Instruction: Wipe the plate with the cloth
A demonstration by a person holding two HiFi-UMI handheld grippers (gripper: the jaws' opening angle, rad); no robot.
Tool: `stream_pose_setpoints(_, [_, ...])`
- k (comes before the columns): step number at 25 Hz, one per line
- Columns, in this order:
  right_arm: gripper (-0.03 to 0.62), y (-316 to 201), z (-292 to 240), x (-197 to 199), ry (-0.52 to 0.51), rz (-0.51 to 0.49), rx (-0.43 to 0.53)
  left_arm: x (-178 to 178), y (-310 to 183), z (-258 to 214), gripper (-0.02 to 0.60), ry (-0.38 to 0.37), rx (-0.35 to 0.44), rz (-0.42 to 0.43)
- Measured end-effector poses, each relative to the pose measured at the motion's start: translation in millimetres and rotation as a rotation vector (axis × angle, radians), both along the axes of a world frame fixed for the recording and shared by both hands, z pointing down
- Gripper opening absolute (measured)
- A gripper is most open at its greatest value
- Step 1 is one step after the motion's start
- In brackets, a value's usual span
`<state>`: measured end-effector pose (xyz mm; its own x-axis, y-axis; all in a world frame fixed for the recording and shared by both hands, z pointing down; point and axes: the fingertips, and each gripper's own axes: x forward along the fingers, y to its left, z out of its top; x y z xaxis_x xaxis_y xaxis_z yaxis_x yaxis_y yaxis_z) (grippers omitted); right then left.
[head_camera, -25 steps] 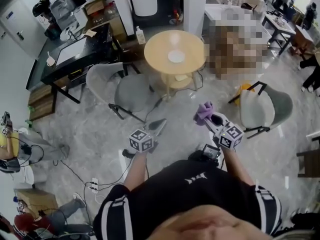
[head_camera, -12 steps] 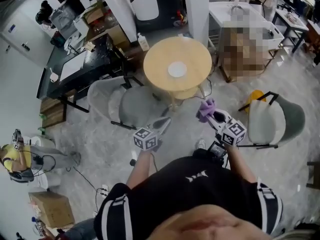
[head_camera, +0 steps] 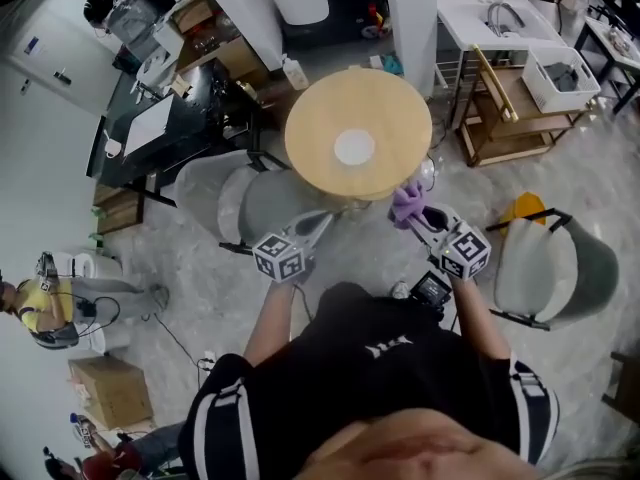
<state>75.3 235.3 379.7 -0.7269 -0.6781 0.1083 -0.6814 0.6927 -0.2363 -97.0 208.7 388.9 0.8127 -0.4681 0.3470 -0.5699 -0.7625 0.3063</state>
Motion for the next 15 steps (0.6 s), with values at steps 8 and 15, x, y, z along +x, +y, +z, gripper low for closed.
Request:
stream_pose_setpoints(8, [0.095, -67.5, 16.9, -4.4, 0.030, -0.014, -0.045, -1.4, -89.7, 13.9, 0.014, 0.055, -0.005, -0.009])
stream_pose_setpoints(15, [0.095, -173.1, 9.6, -17.3, 0.080, 0.056, -0.068, -15.4, -194.2, 34.2, 0.014, 0.093, -0.037, 0.036])
